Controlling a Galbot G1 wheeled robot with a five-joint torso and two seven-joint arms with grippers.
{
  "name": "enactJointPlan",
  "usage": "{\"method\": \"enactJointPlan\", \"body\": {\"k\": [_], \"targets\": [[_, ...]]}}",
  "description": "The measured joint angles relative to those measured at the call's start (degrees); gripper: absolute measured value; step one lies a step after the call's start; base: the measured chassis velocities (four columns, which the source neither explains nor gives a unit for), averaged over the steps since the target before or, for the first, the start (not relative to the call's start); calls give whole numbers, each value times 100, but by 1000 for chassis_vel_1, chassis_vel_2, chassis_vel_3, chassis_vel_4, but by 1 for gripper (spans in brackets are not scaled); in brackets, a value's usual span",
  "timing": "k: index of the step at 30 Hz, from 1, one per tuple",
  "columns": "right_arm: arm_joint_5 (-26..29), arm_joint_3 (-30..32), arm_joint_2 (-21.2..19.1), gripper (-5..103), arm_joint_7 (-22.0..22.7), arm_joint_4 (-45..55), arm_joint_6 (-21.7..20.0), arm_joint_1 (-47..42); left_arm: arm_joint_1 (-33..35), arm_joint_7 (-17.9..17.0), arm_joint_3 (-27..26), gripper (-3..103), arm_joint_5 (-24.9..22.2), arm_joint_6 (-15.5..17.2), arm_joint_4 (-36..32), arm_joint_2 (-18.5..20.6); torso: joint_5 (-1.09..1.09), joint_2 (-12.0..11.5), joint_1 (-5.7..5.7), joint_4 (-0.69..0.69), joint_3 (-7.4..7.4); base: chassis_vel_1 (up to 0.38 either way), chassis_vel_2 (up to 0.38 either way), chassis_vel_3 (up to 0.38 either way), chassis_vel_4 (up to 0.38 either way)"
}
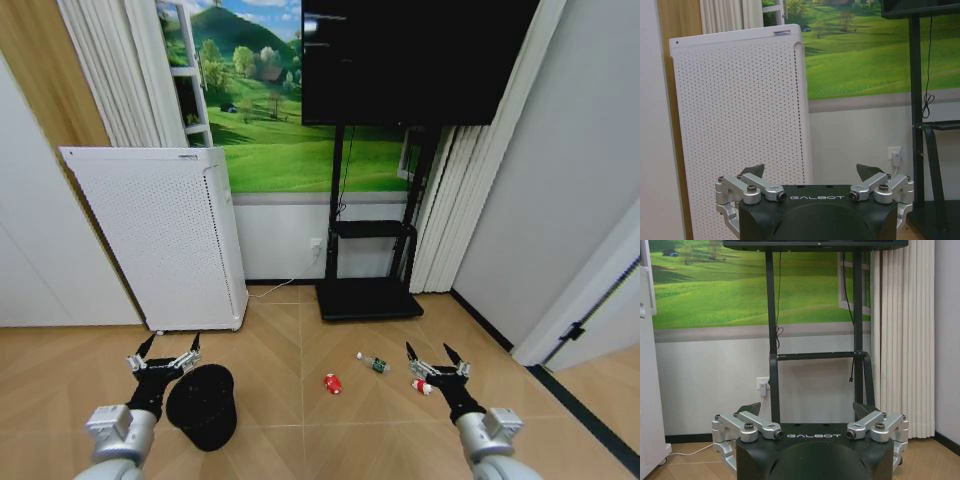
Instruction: Pick up the trash bin and place the garbage on the floor into it.
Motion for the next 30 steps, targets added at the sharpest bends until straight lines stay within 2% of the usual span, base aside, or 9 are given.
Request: {"method": "enactJointPlan", "body": {"k": [30], "targets": [[-15, -22, 13, 100, 2, -39, 25, 6, -43, 11, 16, 100, 13, -21, 70, -20, 0, -695, -183, 0, -513, 0, 0, 0, 0]]}}
